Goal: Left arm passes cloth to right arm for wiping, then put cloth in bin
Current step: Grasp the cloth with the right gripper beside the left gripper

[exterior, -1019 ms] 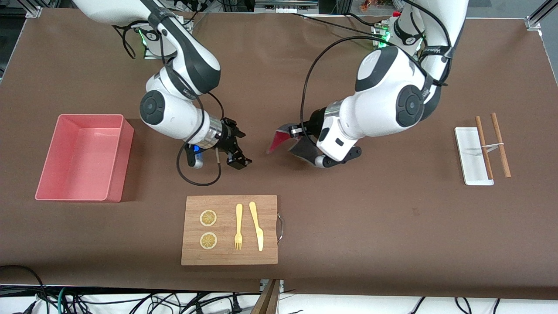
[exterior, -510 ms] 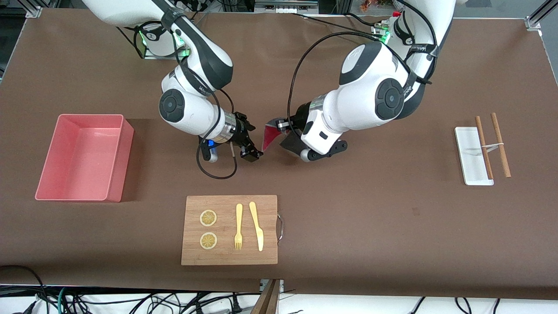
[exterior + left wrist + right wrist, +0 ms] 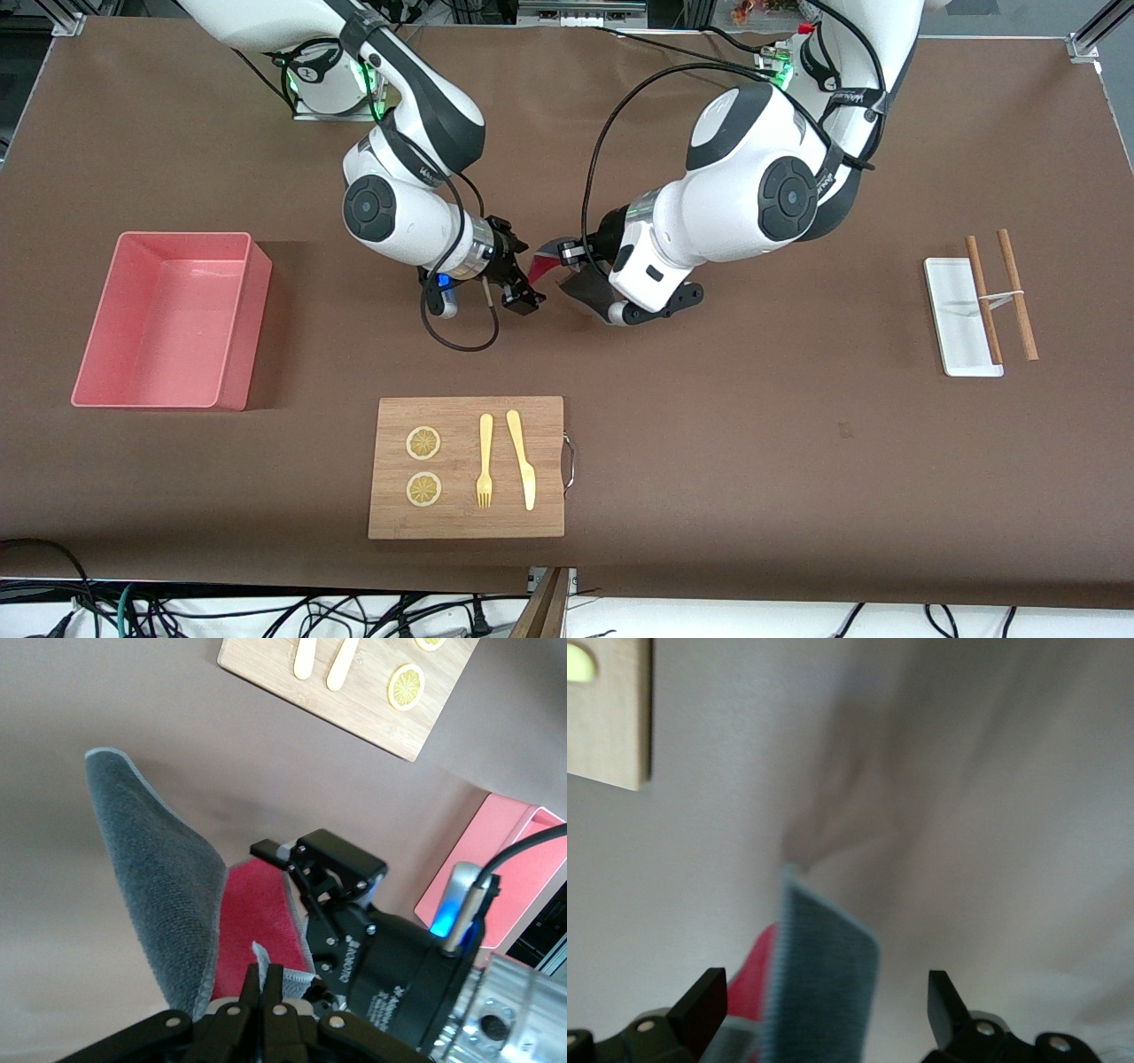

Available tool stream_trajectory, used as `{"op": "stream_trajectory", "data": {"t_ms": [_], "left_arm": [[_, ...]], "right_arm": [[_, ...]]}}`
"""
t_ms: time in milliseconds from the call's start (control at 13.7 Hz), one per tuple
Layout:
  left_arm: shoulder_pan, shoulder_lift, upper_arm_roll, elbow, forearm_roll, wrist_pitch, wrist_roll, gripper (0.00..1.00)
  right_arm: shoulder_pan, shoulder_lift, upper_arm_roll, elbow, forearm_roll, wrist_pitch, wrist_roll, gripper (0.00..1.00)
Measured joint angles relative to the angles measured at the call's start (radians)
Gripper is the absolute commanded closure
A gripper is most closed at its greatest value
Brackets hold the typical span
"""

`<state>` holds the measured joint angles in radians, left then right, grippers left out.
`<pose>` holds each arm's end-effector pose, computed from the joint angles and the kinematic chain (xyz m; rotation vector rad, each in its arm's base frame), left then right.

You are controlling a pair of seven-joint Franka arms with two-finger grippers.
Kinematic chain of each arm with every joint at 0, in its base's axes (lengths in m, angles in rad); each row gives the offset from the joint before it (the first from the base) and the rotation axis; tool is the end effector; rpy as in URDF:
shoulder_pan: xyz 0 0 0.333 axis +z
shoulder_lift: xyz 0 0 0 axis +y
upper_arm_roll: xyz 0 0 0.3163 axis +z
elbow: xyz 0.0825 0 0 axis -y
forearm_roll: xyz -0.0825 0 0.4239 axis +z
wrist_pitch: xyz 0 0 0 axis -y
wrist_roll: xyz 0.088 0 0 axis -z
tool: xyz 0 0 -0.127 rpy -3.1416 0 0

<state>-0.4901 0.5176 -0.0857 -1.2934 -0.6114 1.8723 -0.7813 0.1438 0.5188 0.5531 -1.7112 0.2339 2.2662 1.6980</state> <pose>0.6146 -0.4483 0.4451 2.5257 0.4951 -0.4638 0.5612 0.4375 0.3005 -2.3265 1.6236 0.5495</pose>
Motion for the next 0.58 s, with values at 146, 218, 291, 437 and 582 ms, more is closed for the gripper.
{"op": "stream_trajectory", "data": {"t_ms": [146, 218, 291, 437, 582], "left_arm": [[0.000, 0.000, 0.002, 0.001, 0.000, 0.000, -0.001, 1.00], [0.001, 0.000, 0.004, 0.002, 0.000, 0.000, -0.001, 1.00], [0.001, 0.000, 0.005, 0.002, 0.000, 0.000, -0.002, 1.00], [0.001, 0.000, 0.005, 0.002, 0.000, 0.000, -0.003, 1.00], [0.001, 0.000, 0.005, 0.003, 0.000, 0.000, -0.003, 1.00]], "right_arm": [[0.001, 0.000, 0.014, -0.024, 0.000, 0.000, 0.000, 0.28], [0.002, 0.000, 0.018, -0.035, 0.000, 0.000, 0.000, 0.49], [0.002, 0.000, 0.020, -0.045, 0.000, 0.000, 0.000, 0.68], [0.002, 0.000, 0.022, -0.053, 0.000, 0.000, 0.000, 1.00], [0.002, 0.000, 0.029, -0.054, 0.000, 0.000, 0.000, 1.00]]}}
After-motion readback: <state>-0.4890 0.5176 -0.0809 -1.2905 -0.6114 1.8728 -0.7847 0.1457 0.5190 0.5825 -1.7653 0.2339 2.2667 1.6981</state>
